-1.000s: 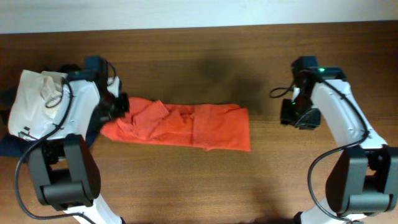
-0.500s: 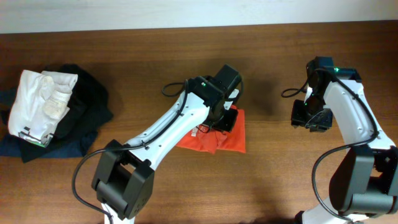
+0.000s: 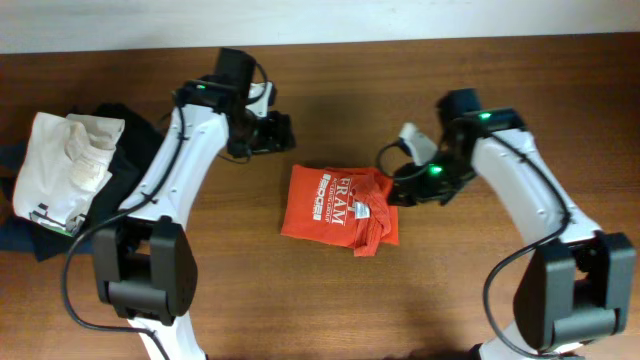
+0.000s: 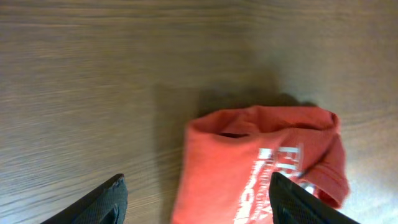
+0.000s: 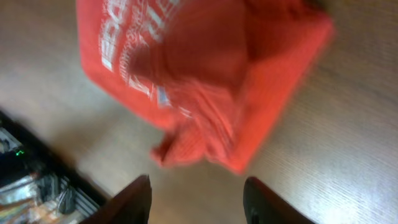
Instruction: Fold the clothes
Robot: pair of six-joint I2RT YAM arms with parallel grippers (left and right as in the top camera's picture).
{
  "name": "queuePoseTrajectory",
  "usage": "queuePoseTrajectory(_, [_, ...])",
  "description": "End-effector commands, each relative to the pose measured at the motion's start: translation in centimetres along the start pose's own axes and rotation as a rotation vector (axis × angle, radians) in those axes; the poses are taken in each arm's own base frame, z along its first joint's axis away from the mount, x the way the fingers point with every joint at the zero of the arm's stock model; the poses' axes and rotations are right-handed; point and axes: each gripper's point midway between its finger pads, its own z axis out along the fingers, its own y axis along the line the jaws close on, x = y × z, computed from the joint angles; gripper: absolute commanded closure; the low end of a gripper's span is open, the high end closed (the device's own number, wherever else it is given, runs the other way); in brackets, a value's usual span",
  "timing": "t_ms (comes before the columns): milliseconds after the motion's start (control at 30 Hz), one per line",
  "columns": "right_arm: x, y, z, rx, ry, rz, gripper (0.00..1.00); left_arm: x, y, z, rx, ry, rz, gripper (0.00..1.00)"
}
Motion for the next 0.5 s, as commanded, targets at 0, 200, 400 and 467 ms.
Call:
queuePoseTrajectory(0, [-1.6, 1.2, 1.5, 0.196, -0.024, -0.051, 0.48, -0.6, 2.7, -0.6, -0.008, -0.004, -0.070, 0.28])
queuePoseTrajectory(200, [-3.8, 1.0, 6.6, 0.375, -0.060, 0.039, 0.61, -0.5, 4.8, -1.2, -0.026, 0.006, -0.121, 0.28])
queuePoseTrajectory(400, [-10.3, -5.9, -1.2, 0.619, -0.301, 0.063, 0.96, -0.3, 4.8, -1.2, -0.028, 0.015, -0.124, 0.28])
queuePoseTrajectory(467, [-10.4, -7.4, -1.7, 0.628, -0.309, 0.092, 0.88, -0.2, 4.8, -1.2, -0.028, 0.017, -0.124, 0.28])
